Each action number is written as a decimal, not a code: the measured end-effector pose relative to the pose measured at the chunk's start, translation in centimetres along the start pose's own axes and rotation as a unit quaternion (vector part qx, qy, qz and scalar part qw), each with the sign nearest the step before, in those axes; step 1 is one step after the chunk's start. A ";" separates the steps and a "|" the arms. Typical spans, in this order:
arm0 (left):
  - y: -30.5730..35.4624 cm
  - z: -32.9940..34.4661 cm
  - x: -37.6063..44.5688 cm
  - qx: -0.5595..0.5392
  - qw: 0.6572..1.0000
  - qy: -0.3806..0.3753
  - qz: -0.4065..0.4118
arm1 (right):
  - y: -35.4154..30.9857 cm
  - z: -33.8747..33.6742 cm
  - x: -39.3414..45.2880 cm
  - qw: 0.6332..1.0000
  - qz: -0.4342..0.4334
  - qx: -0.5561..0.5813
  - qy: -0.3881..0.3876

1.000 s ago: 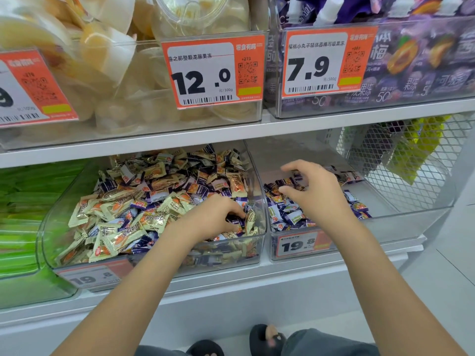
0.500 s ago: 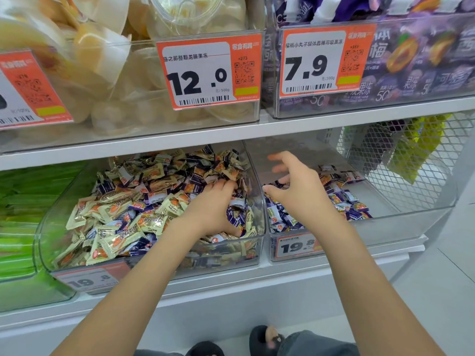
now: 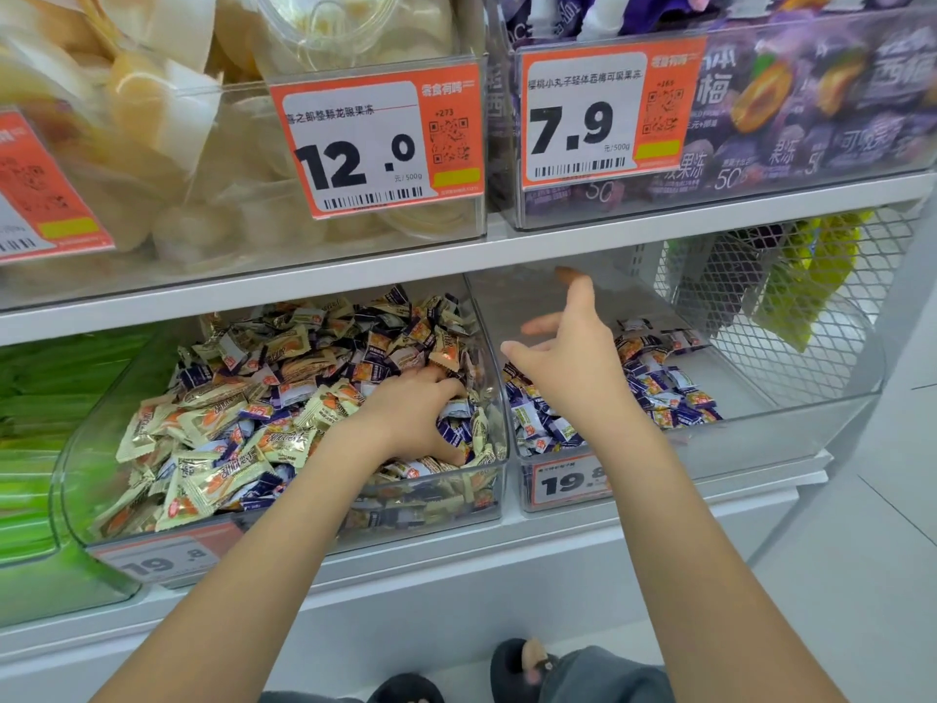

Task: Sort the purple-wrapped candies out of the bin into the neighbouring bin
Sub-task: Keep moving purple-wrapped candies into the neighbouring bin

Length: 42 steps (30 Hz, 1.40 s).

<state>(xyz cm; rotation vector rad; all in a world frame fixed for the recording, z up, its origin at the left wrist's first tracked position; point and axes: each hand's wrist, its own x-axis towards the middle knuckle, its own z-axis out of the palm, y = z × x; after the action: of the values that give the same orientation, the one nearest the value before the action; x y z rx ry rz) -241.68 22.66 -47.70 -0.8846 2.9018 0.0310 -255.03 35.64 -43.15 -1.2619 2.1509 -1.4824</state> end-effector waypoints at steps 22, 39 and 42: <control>-0.6 -0.8 -1.0 -0.319 0.948 0.010 -0.024 | -0.5 -0.8 -0.1 0.996 0.051 0.067 -0.002; 1.6 -5.9 -4.3 -0.361 0.932 0.041 -0.016 | -0.8 -0.4 -1.6 0.969 -0.122 0.025 -0.213; 2.9 -7.5 -4.4 -0.387 0.921 0.040 0.017 | -0.4 -1.4 -1.6 0.964 -0.153 0.039 -0.213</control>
<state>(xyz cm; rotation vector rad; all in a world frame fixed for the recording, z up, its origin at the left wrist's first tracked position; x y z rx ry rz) -240.41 27.15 -39.83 -0.9171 2.9696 1.2374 -254.76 37.74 -42.61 -1.7572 1.6615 -1.2345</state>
